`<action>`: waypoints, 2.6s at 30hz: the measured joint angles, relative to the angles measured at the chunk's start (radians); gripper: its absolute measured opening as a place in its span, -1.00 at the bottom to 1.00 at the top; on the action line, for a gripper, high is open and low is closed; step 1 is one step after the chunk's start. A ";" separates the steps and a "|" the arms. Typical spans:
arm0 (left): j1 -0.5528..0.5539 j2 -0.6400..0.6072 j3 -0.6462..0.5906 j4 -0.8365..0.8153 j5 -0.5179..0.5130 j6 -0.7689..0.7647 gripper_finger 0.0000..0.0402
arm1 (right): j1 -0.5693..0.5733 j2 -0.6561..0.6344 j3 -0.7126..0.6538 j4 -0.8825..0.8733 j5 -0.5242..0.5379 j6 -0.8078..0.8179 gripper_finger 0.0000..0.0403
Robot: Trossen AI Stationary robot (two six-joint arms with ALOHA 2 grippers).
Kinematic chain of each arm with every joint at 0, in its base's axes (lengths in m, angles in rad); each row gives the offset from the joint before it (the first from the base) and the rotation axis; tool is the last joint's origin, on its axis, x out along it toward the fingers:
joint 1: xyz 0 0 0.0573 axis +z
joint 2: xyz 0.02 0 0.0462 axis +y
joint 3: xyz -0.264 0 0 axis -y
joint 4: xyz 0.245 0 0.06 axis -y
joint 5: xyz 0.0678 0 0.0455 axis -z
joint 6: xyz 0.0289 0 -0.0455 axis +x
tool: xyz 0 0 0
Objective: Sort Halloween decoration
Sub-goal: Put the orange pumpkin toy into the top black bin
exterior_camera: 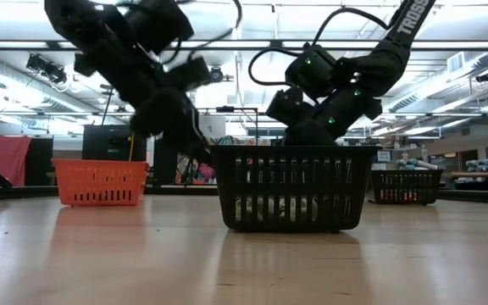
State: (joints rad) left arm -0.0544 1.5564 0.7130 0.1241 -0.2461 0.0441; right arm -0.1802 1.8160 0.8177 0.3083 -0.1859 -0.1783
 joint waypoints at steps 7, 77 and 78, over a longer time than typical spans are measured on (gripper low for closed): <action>0.043 0.114 0.000 0.084 0.003 -0.004 0.01 | 0.000 -0.043 0.001 -0.112 0.049 0.019 0.19; 0.052 0.231 0.101 0.453 -0.367 0.692 -0.52 | -0.039 -0.205 0.000 -0.010 0.197 0.445 0.12; 0.052 0.231 0.101 0.463 -0.372 0.701 -0.52 | -0.039 -0.207 0.000 -0.005 0.202 0.449 0.11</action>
State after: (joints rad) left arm -0.0021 1.7870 0.8136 0.5874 -0.6178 0.7454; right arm -0.2195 1.6094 0.8181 0.3031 0.0160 0.2711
